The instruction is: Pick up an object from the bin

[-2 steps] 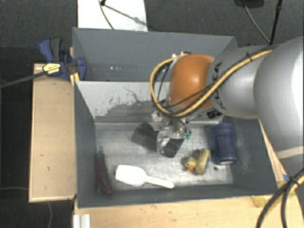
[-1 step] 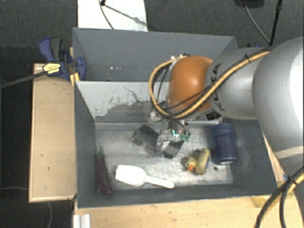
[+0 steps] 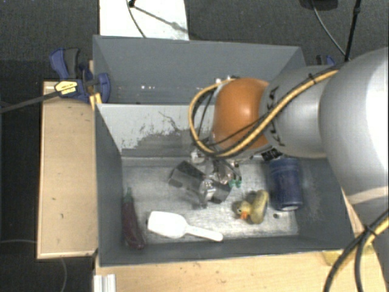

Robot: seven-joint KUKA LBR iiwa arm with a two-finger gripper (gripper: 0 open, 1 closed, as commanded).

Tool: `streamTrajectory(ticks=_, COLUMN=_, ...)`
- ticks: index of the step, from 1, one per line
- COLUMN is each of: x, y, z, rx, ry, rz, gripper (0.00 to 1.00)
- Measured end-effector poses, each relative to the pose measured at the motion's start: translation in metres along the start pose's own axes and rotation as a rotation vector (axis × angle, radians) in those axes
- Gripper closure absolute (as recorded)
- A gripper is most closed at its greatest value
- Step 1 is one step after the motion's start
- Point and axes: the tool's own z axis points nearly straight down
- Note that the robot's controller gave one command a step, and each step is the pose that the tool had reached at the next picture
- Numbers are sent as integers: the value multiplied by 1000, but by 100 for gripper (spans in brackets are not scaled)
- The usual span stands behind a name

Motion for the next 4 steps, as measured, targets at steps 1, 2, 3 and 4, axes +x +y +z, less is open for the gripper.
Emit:
streamTrajectory(ticks=1, x=-13, y=-19, z=2, rx=-4, ry=0, rz=-197, gripper=100)
streamTrajectory(ticks=2, x=-13, y=-19, z=2, rx=-4, ry=0, rz=-196, gripper=100)
streamTrajectory(ticks=3, x=-13, y=-21, z=2, rx=-5, ry=2, rz=-160, gripper=100)
streamTrajectory(ticks=4, x=-9, y=-7, z=-138, rx=0, ry=7, rz=-283, gripper=100)
